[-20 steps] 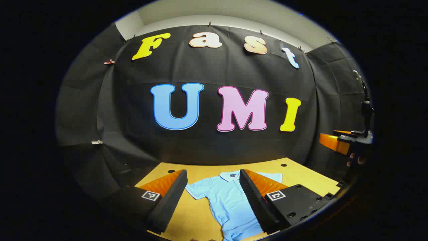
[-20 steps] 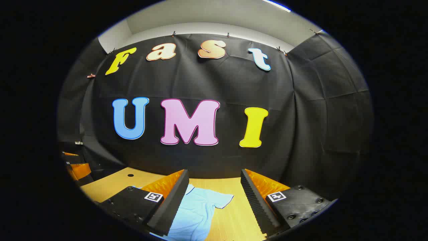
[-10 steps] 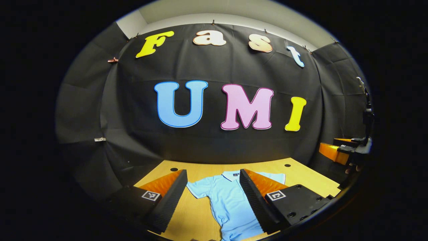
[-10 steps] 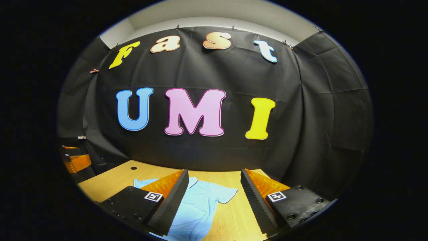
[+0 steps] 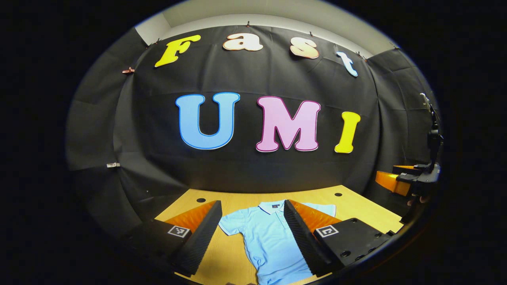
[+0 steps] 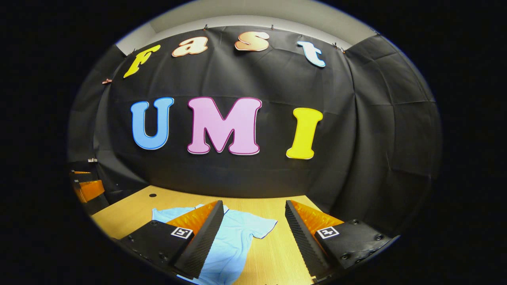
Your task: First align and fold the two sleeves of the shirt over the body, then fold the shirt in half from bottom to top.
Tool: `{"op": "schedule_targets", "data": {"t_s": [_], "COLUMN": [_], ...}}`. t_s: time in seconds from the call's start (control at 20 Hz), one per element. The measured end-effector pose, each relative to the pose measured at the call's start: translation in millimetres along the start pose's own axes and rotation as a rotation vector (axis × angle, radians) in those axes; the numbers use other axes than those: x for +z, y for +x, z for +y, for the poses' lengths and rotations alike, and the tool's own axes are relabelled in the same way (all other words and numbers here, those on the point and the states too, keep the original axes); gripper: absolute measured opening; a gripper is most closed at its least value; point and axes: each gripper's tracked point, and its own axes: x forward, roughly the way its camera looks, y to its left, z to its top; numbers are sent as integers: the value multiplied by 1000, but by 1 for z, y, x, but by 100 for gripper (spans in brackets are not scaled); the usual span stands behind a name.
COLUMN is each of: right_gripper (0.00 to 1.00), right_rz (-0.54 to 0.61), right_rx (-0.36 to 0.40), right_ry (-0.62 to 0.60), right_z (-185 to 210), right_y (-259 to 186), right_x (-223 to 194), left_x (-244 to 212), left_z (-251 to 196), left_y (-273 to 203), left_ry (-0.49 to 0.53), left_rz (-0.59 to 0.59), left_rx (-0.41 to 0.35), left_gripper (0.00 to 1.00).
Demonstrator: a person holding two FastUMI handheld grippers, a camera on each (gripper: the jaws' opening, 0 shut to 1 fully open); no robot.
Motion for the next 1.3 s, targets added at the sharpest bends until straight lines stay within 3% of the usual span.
{"op": "schedule_targets", "data": {"t_s": [0.3,0.6,0.9,1.3], "right_gripper": [97,97,97,98], "right_rz": [97,203,340,524], "right_rx": [30,50,67,11], "right_ry": [-8,-62,0,7], "right_z": [-3,-18,-36,-79], "right_y": [45,109,177,252], "right_x": [-35,-82,-134,-219], "left_x": [-4,-18,-33,-47], "left_z": [-1,13,12,-4], "left_y": [20,47,79,102], "left_ry": [-16,-23,-24,-16], "left_rz": [13,55,98,163], "left_rx": [2,79,137,178], "left_gripper": [100,99,99,99]}}
